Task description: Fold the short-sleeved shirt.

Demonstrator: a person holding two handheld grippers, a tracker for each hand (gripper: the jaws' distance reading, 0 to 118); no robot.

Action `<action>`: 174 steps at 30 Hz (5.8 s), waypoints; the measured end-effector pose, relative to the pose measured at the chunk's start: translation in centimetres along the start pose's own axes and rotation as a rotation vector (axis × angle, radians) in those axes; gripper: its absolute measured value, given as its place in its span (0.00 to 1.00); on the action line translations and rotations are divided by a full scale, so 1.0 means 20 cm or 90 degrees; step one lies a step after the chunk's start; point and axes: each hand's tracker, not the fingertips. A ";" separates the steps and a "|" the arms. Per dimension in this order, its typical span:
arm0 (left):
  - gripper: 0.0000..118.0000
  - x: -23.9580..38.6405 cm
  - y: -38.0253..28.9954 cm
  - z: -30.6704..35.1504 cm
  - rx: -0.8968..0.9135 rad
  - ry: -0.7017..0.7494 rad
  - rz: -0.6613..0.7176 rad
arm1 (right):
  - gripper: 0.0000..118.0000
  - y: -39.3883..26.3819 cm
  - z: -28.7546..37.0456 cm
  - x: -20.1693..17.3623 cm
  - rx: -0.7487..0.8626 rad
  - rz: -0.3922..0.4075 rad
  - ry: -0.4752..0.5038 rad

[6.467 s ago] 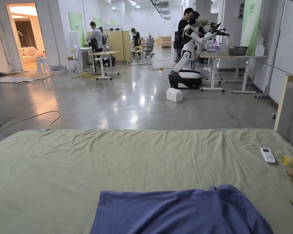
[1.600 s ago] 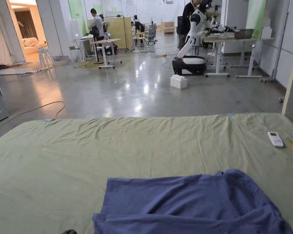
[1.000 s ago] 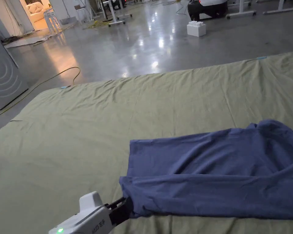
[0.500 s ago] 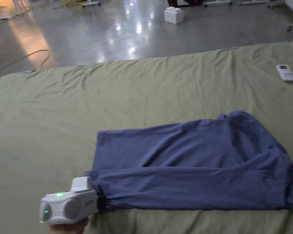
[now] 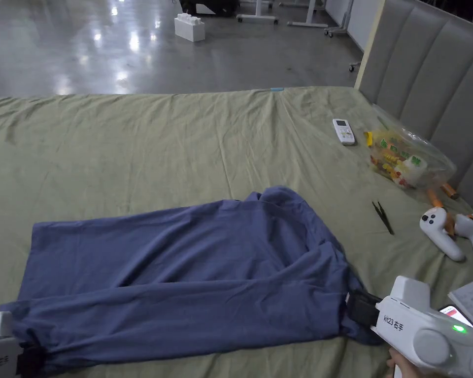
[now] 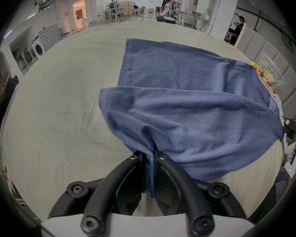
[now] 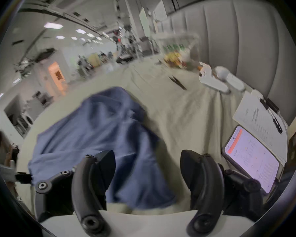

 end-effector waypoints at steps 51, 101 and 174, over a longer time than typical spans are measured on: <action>0.79 0.04 -0.77 1.57 0.545 0.003 -0.052 | 0.67 -0.36 1.49 -0.06 0.299 0.142 0.193; 0.69 -0.26 0.29 0.33 0.198 -0.127 0.098 | 0.00 -0.37 1.43 -0.29 0.223 0.177 0.213; 0.08 -0.48 -0.72 0.67 0.170 -0.159 0.224 | 0.02 -0.32 0.79 0.32 -0.036 0.023 0.188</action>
